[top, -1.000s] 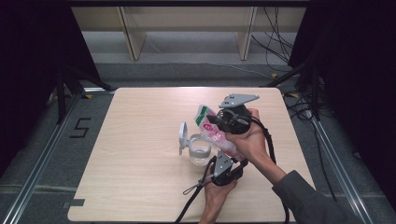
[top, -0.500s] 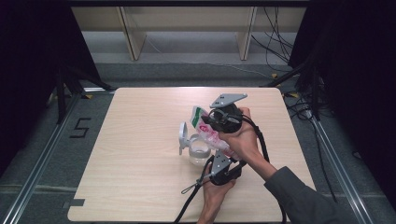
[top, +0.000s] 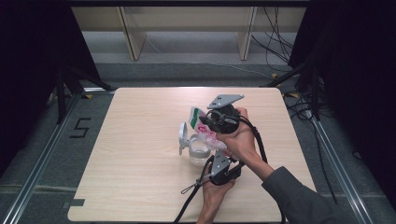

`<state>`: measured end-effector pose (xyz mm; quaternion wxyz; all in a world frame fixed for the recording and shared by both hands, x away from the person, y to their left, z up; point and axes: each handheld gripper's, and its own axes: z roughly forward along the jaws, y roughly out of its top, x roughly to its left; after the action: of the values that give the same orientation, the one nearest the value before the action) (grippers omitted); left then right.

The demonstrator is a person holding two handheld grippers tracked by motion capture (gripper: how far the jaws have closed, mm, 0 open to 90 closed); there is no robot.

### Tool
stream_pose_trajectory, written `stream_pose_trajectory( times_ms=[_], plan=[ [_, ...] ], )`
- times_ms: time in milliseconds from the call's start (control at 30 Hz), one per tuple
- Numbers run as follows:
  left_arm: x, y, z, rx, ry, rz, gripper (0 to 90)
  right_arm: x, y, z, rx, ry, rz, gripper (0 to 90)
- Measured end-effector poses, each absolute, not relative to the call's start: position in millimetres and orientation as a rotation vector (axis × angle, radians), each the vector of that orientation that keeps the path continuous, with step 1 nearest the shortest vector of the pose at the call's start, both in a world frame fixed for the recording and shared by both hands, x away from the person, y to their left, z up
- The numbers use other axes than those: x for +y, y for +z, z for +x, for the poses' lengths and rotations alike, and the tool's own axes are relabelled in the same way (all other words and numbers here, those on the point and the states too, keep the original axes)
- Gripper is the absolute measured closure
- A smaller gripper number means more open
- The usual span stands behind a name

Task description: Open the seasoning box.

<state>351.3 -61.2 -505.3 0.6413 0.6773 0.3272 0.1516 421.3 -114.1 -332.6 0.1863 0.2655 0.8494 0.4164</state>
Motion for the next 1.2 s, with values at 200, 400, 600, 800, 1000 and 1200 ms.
stream_pose_trajectory(
  times_ms=[200, 400, 600, 800, 1000, 1200],
  plan=[
    [-59, -506, 352, 0.737, 0.340, 1.541, 72.8, -111, -333, 418, 2.390, 1.169, 0.792, 90.0],
    [-58, -506, 352, 0.752, 0.349, 1.546, 72.9, -108, -337, 422, 2.396, 1.180, 0.769, 90.0],
    [-59, -508, 353, 0.733, 0.323, 1.531, 72.9, -105, -340, 423, 2.394, 1.149, 0.742, 90.0],
    [-59, -508, 353, 0.732, 0.332, 1.529, 73.0, -105, -340, 422, 2.394, 1.149, 0.765, 90.0],
    [-58, -509, 353, 0.728, 0.335, 1.533, 73.0, -104, -341, 423, 2.400, 1.161, 0.774, 90.0],
    [-58, -508, 353, 0.726, 0.336, 1.534, 73.0, -103, -341, 422, 2.403, 1.166, 0.782, 90.0]
  ],
)
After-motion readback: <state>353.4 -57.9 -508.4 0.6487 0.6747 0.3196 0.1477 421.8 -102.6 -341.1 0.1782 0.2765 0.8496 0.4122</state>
